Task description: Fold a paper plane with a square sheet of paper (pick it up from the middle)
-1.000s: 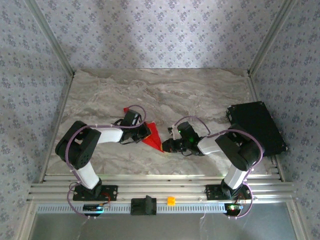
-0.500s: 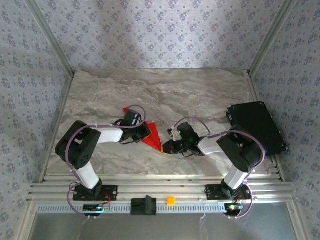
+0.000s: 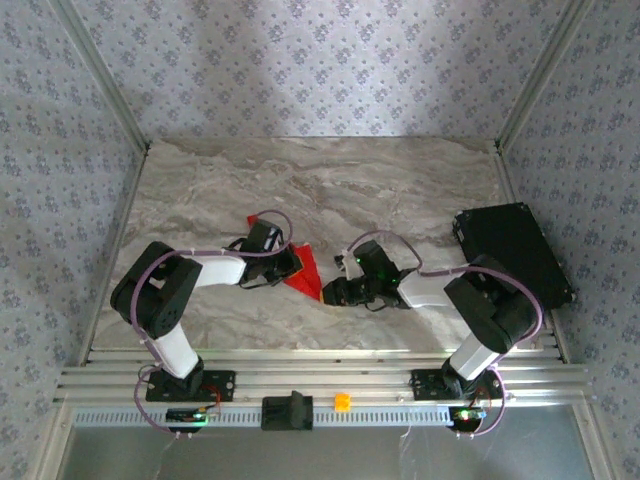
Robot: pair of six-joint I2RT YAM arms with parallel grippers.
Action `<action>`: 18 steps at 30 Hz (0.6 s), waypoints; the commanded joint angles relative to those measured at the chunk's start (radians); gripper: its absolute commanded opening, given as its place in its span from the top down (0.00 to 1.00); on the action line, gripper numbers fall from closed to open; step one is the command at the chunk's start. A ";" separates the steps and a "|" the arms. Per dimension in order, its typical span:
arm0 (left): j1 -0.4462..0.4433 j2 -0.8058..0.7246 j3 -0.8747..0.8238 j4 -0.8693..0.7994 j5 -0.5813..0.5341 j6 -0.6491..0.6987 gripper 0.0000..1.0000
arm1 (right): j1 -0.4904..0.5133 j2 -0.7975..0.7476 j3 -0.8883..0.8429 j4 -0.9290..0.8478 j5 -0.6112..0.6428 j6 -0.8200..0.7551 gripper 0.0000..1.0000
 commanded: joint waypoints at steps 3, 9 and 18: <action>0.003 0.053 -0.031 -0.118 -0.082 0.031 0.97 | -0.023 -0.031 0.035 -0.005 0.038 0.051 0.67; 0.000 0.058 -0.027 -0.117 -0.081 0.029 0.96 | -0.017 0.011 0.105 -0.004 0.033 0.083 0.79; -0.002 0.063 -0.023 -0.119 -0.078 0.031 0.96 | 0.041 0.134 0.252 -0.163 0.072 0.042 1.00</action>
